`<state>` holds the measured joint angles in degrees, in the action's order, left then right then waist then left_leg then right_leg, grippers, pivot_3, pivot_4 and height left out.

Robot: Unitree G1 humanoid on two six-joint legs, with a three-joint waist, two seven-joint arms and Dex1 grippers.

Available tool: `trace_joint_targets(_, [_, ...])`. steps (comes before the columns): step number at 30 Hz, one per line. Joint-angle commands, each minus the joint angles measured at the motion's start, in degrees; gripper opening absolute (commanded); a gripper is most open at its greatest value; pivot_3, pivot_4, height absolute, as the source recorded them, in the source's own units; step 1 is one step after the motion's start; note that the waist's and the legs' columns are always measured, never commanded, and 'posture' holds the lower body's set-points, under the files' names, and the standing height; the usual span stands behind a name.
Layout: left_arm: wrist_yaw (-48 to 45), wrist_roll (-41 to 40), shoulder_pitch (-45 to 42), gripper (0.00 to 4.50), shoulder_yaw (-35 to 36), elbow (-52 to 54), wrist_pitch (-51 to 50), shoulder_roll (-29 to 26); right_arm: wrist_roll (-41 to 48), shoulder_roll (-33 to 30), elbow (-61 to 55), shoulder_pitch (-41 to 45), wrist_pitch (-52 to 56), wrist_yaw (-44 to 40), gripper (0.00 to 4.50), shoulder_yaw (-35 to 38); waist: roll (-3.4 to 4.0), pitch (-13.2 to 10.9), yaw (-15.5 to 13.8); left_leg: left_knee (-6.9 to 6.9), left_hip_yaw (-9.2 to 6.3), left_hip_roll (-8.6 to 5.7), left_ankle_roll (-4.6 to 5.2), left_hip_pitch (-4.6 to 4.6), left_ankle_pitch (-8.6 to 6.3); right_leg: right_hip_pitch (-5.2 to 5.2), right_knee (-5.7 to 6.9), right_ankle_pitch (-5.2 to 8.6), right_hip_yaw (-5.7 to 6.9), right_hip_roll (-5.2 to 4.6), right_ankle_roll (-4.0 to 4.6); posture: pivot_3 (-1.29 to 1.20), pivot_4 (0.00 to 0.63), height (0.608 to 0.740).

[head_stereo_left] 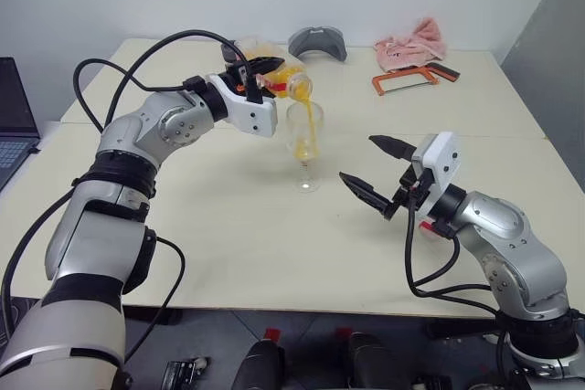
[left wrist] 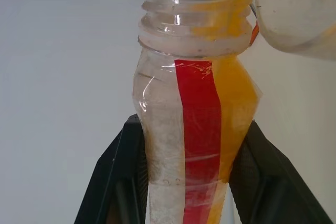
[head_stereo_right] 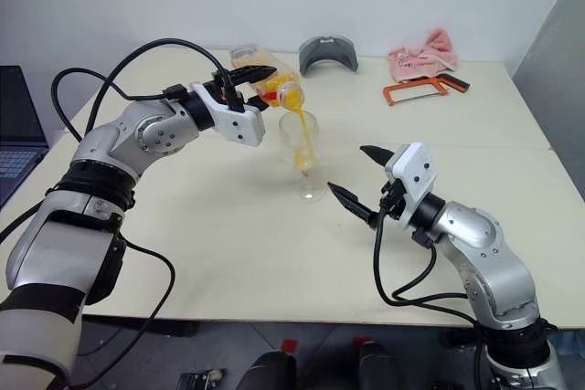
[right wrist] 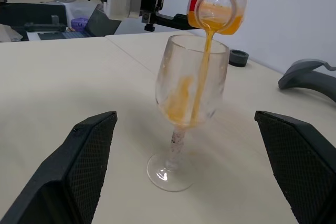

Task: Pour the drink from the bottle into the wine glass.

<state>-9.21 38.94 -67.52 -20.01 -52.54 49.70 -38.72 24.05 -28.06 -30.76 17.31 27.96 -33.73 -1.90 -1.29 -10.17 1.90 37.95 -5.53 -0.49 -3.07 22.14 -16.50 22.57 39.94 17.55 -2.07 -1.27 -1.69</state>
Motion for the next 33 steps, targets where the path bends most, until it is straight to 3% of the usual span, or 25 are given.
trace_joint_targets(1, [2.0,-0.1,-3.2,1.66,0.6,0.4,0.6,-1.2,1.4,-0.6,-2.5,-0.1,-0.9,-0.7,4.50,1.8,0.00,0.0,0.0,0.00,0.01,0.00,0.00,0.00,0.00,0.01,0.00,0.00,-0.01,0.00,0.00,0.00,0.150,0.740])
trace_joint_targets(33, [7.4,4.1,-6.8,1.66,-2.1,-3.3,2.3,-2.2,0.8,0.6,-2.1,-0.5,-1.2,0.9,4.50,1.3,0.00,0.0,0.0,0.04,0.05,-0.01,-0.04,0.06,0.02,0.09,0.06,0.00,-0.04,0.00,0.00,0.00,0.150,0.740])
